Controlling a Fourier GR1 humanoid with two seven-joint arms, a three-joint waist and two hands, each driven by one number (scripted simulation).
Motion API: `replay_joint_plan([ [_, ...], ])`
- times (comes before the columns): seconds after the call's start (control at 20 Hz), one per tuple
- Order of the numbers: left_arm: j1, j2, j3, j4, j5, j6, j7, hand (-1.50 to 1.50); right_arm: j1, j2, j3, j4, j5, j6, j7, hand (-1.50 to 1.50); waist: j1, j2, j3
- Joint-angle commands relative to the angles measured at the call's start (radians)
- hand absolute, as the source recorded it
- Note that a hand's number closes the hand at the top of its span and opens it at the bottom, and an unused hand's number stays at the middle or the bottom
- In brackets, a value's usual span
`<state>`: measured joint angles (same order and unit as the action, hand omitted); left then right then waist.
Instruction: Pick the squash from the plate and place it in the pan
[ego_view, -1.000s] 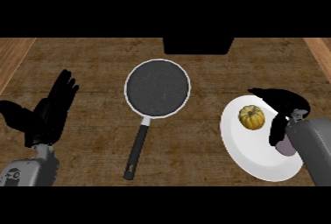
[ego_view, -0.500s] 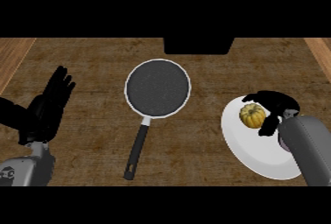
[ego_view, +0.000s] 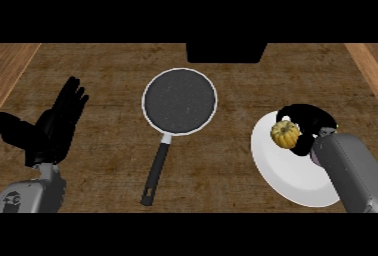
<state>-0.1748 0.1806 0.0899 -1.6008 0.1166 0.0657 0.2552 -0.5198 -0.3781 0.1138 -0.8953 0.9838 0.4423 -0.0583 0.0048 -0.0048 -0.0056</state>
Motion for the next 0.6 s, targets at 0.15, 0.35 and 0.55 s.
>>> replay_joint_plan([
  [0.15, 0.032, -0.016, -0.002, -0.054, -0.007, 0.003, 0.034, 0.00, 0.038, 0.036, -0.043, -0.016, 0.001, -0.054, -0.013, 1.50, -0.001, 0.005, 0.006],
  [0.35, 0.009, -0.006, -0.005, 0.006, -0.019, -0.009, -0.006, 0.00, -0.065, 0.328, 0.008, -0.146, 0.055, -0.143, 0.352, 1.50, 0.008, -0.001, 0.003],
  [0.55, -0.021, -0.030, -0.056, -0.005, -0.011, -0.034, 0.014, 0.00, -0.168, 0.372, 0.081, -0.131, 0.058, -0.209, 0.539, 1.50, 0.126, 0.007, 0.001],
])
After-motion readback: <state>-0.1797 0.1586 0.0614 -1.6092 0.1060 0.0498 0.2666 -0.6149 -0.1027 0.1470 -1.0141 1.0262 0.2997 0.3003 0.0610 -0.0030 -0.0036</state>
